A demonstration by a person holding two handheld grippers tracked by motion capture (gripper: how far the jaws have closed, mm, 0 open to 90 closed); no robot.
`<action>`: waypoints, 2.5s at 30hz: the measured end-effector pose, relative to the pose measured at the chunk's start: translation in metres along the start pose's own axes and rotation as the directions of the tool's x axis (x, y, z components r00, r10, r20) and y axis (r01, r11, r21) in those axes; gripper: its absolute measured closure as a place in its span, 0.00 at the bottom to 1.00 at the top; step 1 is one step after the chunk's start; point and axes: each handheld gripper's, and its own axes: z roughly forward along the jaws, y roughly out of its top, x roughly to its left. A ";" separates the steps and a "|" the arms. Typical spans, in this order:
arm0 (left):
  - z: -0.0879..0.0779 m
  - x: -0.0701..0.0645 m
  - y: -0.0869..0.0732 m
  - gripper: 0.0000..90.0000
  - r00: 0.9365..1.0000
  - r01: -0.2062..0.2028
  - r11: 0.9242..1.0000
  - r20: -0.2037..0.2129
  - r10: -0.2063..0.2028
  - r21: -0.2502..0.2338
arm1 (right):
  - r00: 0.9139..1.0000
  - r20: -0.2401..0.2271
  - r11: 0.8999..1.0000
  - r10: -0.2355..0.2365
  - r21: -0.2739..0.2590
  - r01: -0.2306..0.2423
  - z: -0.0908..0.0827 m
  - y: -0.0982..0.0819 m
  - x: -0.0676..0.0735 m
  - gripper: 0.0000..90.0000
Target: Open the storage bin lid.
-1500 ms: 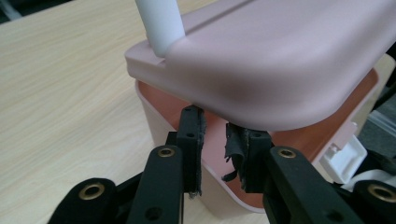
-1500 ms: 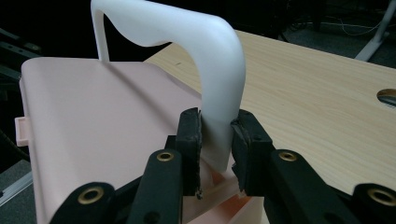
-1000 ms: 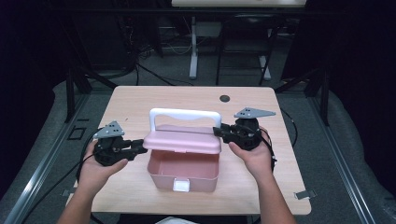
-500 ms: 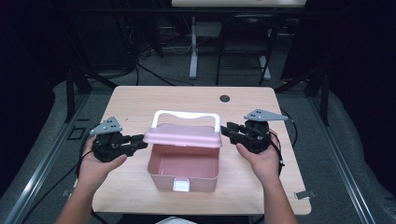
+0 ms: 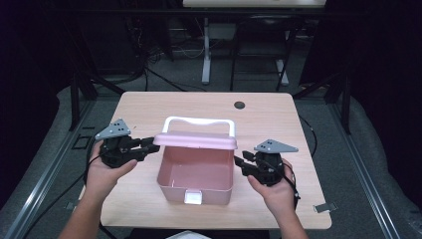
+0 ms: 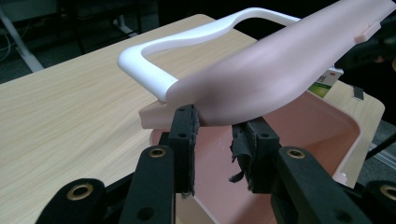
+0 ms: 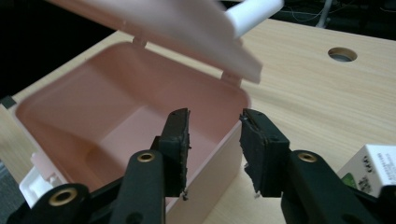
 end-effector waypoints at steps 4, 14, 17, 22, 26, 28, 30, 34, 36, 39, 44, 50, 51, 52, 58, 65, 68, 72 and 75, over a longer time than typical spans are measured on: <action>0.000 0.001 0.000 0.77 1.000 0.001 1.000 0.005 -0.001 0.001 | 1.000 -0.016 1.000 -0.009 0.029 0.009 0.009 -0.009 0.007 0.65; 0.000 0.003 0.002 0.77 1.000 0.013 1.000 -0.002 -0.013 -0.023 | 0.999 -0.011 0.994 -0.039 0.103 0.040 0.030 -0.022 0.013 0.64; 0.001 0.004 0.002 0.77 1.000 0.023 0.999 0.003 -0.023 -0.030 | 1.000 -0.003 0.993 -0.029 0.113 0.029 0.032 -0.024 0.011 0.67; 0.001 0.006 0.004 0.77 1.000 0.017 0.999 -0.001 -0.017 -0.034 | 1.000 -0.009 0.993 -0.022 0.119 0.023 0.032 -0.026 0.006 0.70; 0.003 0.007 0.005 0.78 1.000 0.026 0.998 -0.005 -0.026 -0.054 | 1.000 -0.021 0.993 -0.016 0.113 0.018 0.032 -0.025 0.003 0.72; 0.004 0.008 0.005 0.80 1.000 0.030 0.998 -0.006 -0.031 -0.060 | 1.000 -0.019 0.994 -0.018 0.108 0.020 0.032 -0.026 0.003 0.73; 0.005 0.010 0.006 0.80 0.999 0.037 0.997 -0.002 -0.038 -0.070 | 1.000 -0.016 0.994 -0.017 0.105 0.019 0.031 -0.026 0.002 0.73; 0.007 0.012 0.008 0.80 0.999 0.036 0.997 -0.010 -0.037 -0.075 | 1.000 -0.017 0.995 -0.012 0.099 0.014 0.031 -0.025 0.000 0.74; 0.010 0.013 0.008 0.80 0.999 0.030 0.997 -0.022 -0.032 -0.078 | 1.000 -0.016 0.995 -0.010 0.099 0.012 0.031 -0.026 0.001 0.74; 0.014 0.014 0.009 0.81 0.999 0.023 0.996 -0.040 -0.026 -0.085 | 1.000 -0.019 0.995 -0.012 0.096 0.014 0.032 -0.026 0.000 0.74; 0.018 0.019 0.011 0.81 0.999 0.028 0.995 -0.031 -0.031 -0.095 | 1.000 -0.018 0.996 -0.010 0.091 0.012 0.032 -0.026 -0.002 0.75; 0.026 0.024 0.011 0.81 0.998 0.028 0.995 -0.045 -0.032 -0.094 | 1.000 -0.015 0.996 0.001 0.084 0.000 0.032 -0.026 -0.003 0.75; 0.028 0.024 0.011 0.81 0.998 0.027 0.995 -0.051 -0.032 -0.094 | 1.000 -0.014 0.996 0.000 0.085 0.001 0.032 -0.027 -0.003 0.75; 0.029 0.025 0.011 0.81 0.998 0.029 0.995 -0.053 -0.034 -0.096 | 1.000 -0.014 0.997 -0.001 0.083 0.002 0.032 -0.027 -0.002 0.75; 0.036 0.031 0.011 0.82 0.998 0.040 0.995 -0.050 -0.044 -0.091 | 1.000 -0.018 0.997 0.005 0.079 -0.004 0.033 -0.027 -0.003 0.76; 0.045 0.036 0.010 0.80 0.998 0.040 0.996 -0.044 -0.043 -0.074 | 1.000 -0.018 0.997 0.008 0.083 -0.006 0.033 -0.027 -0.003 0.75; 0.048 0.037 0.009 0.78 0.998 0.040 0.996 -0.054 -0.044 -0.078 | 1.000 -0.019 0.996 0.011 0.085 -0.009 0.033 -0.027 -0.003 0.75; 0.052 0.039 0.010 0.78 0.997 0.038 0.996 -0.065 -0.043 -0.079 | 1.000 -0.019 0.996 0.010 0.084 -0.008 0.033 -0.027 -0.003 0.75; 0.053 0.041 0.010 0.81 0.996 0.046 0.995 -0.075 -0.052 -0.083 | 1.000 -0.019 0.996 0.011 0.084 -0.009 0.033 -0.027 -0.003 0.74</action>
